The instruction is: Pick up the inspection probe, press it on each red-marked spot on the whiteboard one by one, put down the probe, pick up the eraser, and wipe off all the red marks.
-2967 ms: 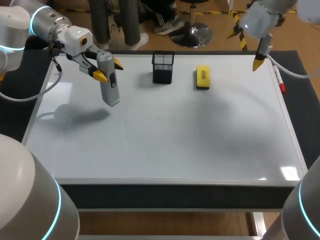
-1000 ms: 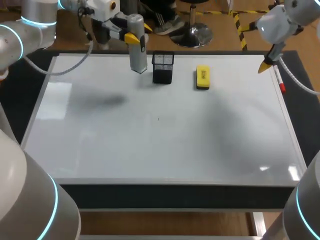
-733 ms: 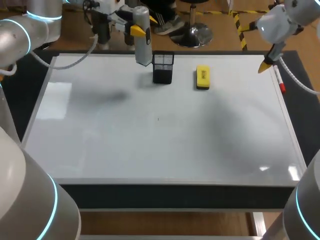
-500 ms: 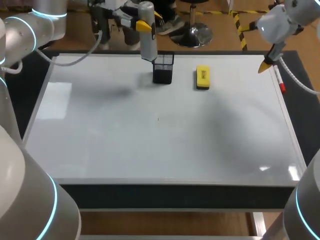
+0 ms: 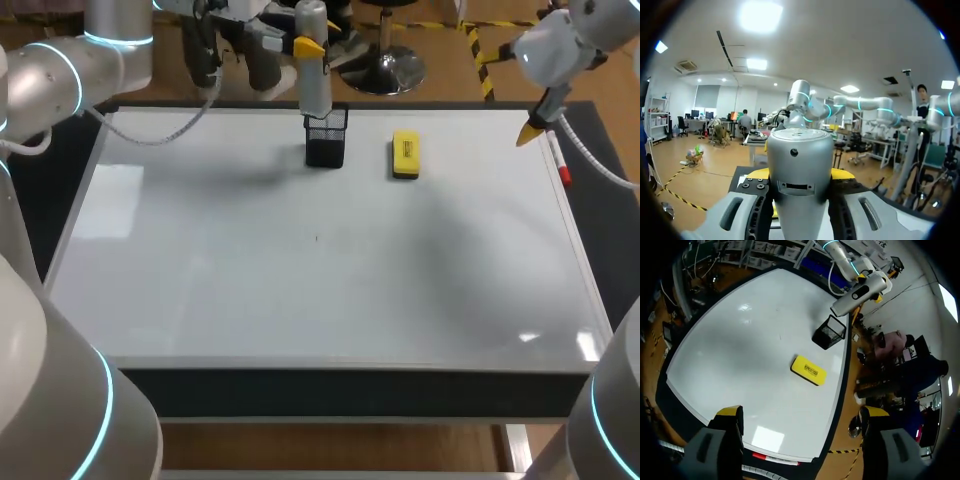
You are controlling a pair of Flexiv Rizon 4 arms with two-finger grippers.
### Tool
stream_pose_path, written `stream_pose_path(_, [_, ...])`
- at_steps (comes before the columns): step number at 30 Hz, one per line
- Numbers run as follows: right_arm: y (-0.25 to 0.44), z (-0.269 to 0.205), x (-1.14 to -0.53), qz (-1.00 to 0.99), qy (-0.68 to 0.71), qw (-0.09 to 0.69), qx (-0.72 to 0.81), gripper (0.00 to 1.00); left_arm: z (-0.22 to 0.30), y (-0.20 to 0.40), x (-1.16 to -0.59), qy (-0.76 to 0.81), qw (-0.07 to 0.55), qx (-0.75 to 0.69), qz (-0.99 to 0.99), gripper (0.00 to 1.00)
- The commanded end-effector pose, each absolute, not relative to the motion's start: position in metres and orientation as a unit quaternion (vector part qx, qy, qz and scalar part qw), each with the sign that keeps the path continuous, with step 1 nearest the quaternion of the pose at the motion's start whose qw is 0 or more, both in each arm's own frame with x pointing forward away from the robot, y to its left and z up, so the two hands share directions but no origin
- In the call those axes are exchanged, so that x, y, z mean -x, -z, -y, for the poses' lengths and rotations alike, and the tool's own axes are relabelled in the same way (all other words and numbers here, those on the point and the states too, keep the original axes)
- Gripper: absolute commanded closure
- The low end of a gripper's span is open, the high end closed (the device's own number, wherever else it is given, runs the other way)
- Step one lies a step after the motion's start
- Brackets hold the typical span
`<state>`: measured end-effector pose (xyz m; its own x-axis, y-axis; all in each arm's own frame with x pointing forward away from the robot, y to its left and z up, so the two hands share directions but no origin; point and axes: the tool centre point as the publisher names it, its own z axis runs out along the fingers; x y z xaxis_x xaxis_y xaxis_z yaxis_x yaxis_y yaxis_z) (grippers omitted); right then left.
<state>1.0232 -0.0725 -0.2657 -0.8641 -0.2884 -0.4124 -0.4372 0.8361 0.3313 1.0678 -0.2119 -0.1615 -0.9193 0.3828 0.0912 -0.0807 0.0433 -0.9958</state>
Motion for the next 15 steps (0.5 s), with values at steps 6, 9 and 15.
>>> stream_pose_path(6, [0.266,0.073,-1.023,-0.942,-0.210,0.175,0.194,0.00,0.218,0.159,-1.063,-0.696,0.110,0.049,0.708,1.00])
stream_pose_path(9, [0.266,0.073,-1.023,-0.942,-0.210,0.175,0.194,0.00,0.222,0.161,-1.067,-0.696,0.103,0.041,0.709,1.00])
stream_pose_path(15, [0.266,0.073,-1.023,-0.942,-0.210,0.175,0.194,0.00,0.225,0.164,-1.070,-0.700,0.089,0.027,0.708,1.00])
